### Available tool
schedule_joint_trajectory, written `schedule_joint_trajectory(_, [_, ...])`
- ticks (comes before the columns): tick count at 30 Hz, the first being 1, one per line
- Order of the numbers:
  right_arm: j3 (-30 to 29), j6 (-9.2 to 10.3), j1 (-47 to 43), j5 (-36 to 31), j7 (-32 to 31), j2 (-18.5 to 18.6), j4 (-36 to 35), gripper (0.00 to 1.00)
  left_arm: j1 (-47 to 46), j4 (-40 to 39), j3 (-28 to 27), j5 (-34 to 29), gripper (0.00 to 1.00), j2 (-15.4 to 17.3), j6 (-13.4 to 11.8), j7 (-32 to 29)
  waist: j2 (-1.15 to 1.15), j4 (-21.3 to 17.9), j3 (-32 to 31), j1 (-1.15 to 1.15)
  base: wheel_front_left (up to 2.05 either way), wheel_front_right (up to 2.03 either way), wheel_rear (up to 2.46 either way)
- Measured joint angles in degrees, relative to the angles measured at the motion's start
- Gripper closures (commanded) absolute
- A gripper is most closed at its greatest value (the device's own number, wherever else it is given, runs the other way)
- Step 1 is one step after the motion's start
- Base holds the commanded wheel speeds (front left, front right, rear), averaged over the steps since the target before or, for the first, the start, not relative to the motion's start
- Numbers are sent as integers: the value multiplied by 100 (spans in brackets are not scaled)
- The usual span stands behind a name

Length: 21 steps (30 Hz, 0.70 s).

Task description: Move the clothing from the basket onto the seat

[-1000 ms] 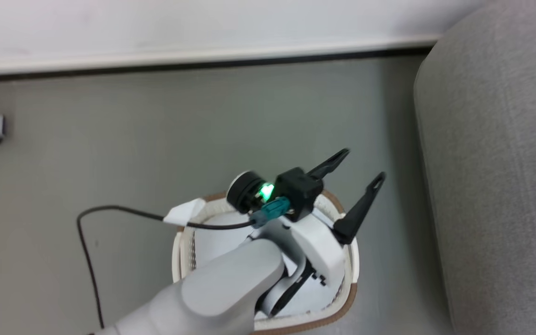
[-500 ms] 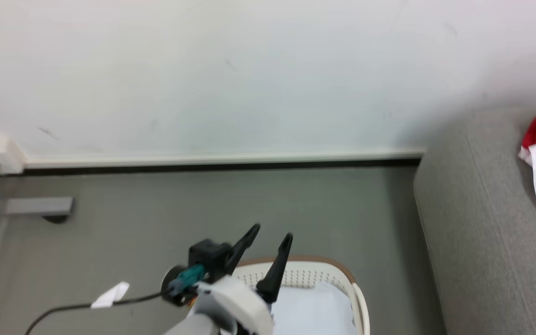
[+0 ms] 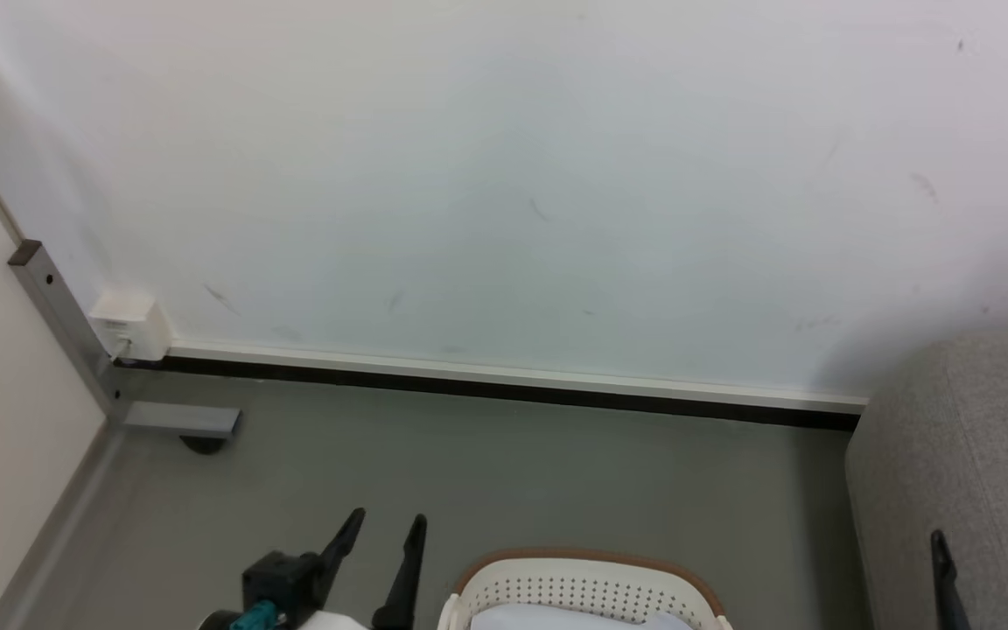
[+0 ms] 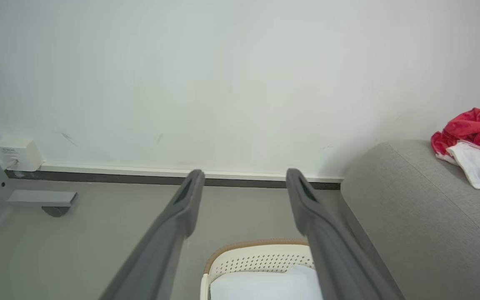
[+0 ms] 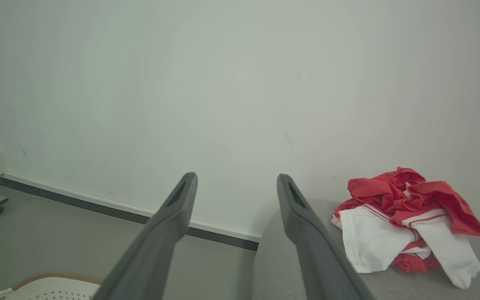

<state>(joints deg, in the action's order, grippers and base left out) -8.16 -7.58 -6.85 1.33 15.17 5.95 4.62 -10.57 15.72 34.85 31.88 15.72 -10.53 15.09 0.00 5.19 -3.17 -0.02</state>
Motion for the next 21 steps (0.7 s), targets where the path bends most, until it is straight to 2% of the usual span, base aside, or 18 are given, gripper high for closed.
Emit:
schedule_joint_trajectory(4, [143,0,-201,-4,0,-141,30,0,357,49,-532,-310,0,-57,160,0,0,53,-80,0,0,0,0])
schedule_joint_trajectory(12, [129,0,-377,135,0,-280,233,0,738,305,-1403,-876,0,-392,810,0,0,-22,-126,1,0,0,0])
schedule_joint_trajectory(21, [237,0,-352,242,0,-297,580,0,934,604,-2226,-1396,0,-722,1187,0,0,-134,-186,1,0,0,0])
